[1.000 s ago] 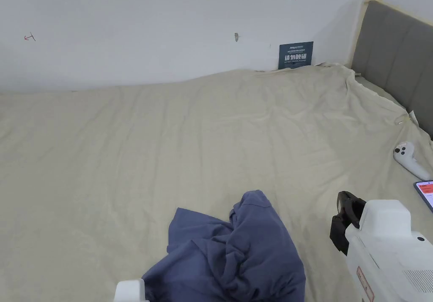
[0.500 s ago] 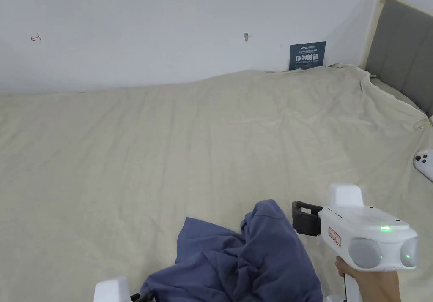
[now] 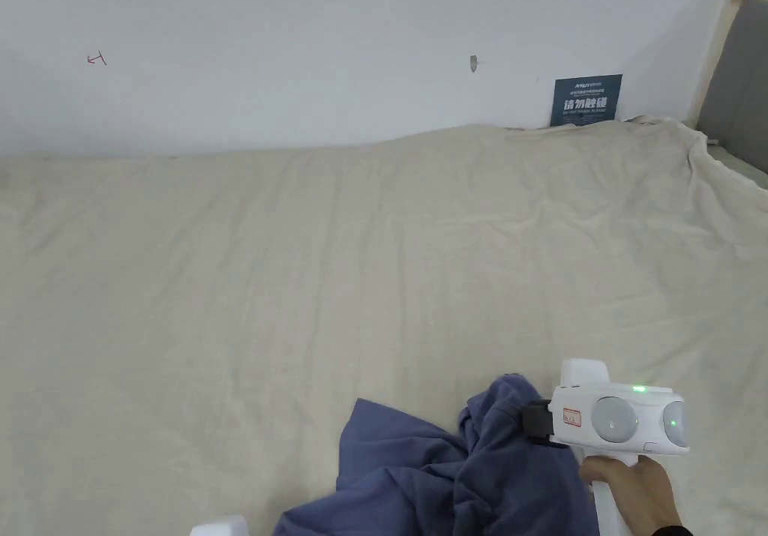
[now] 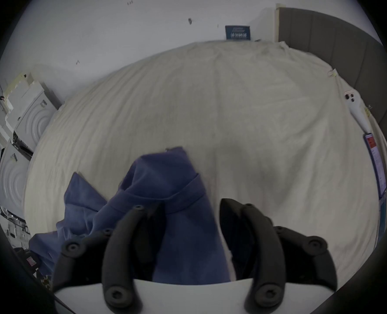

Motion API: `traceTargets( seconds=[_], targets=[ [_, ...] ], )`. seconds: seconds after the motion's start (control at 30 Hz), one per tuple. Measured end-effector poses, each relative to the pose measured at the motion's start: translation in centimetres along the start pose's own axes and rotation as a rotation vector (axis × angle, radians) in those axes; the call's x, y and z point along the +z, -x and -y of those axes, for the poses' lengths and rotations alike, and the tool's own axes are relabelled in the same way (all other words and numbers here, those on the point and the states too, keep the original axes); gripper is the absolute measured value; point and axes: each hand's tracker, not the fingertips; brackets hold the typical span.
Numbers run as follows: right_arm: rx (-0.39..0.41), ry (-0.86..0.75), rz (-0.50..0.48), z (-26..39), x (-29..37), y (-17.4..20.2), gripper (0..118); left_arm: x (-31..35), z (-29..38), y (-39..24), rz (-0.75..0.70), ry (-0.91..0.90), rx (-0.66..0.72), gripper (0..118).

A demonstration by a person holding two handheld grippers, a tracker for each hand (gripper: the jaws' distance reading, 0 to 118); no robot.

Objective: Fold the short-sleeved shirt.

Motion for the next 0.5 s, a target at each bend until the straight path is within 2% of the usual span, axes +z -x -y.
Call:
traceTargets(
  seconds=[0.03,0.07,0.3,0.5],
  targets=[
    [-0.001,-0.001,-0.014,0.4,-0.1,0.2,30,0.0,0.0,0.0,0.002,0.001,0.001,1],
    [-0.001,0.002,-0.019,0.5,0.1,0.2,5,0.0,0.0,0.0,0.004,0.0,0.001,1],
    [0.022,-0.093,-0.022,1.5,4.9,1.6,3,0.3,-0.1,0.1,0.019,-0.014,0.008,1],
    [-0.006,-0.264,-0.055,-0.3,12.3,-0.5,3,1.3,-1.3,0.4,0.05,-0.046,0.044,1]
  ],
)
